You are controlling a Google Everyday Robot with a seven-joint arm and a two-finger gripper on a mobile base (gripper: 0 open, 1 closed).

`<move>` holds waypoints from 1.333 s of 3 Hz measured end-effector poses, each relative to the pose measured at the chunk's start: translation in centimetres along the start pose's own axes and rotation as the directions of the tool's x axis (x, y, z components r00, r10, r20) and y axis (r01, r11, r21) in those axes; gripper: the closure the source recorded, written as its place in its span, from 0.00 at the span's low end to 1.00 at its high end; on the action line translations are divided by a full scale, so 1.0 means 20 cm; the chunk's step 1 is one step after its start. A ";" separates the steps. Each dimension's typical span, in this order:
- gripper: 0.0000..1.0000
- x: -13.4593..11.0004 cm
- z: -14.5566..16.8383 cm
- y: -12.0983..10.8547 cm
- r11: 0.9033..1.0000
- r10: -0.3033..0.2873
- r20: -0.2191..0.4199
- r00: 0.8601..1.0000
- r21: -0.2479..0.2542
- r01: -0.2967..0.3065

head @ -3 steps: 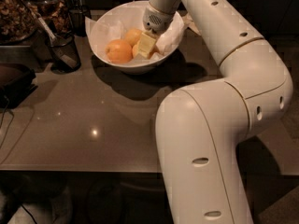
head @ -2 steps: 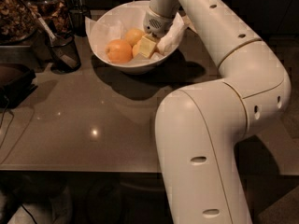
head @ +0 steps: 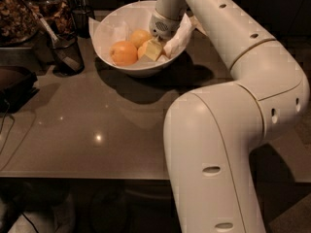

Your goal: Pick orange from white bowl

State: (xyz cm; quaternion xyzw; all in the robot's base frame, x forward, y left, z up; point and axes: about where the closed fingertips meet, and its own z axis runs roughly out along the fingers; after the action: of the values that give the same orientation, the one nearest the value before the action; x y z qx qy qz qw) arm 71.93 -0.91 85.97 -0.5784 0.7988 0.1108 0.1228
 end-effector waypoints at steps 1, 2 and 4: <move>0.92 0.00 0.00 0.00 1.000 0.000 0.000 1.000 0.000 0.000; 1.00 -0.03 -0.07 0.00 0.999 -0.008 0.051 0.999 0.032 0.006; 1.00 -0.07 -0.30 0.13 0.994 -0.046 0.089 0.995 0.105 0.036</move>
Offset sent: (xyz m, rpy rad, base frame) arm -0.0194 -0.0055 0.0402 0.0770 -0.0840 -0.0055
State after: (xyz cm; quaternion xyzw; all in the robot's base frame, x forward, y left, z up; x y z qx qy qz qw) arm 69.52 -0.80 92.10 -0.5820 0.7849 0.0933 0.1913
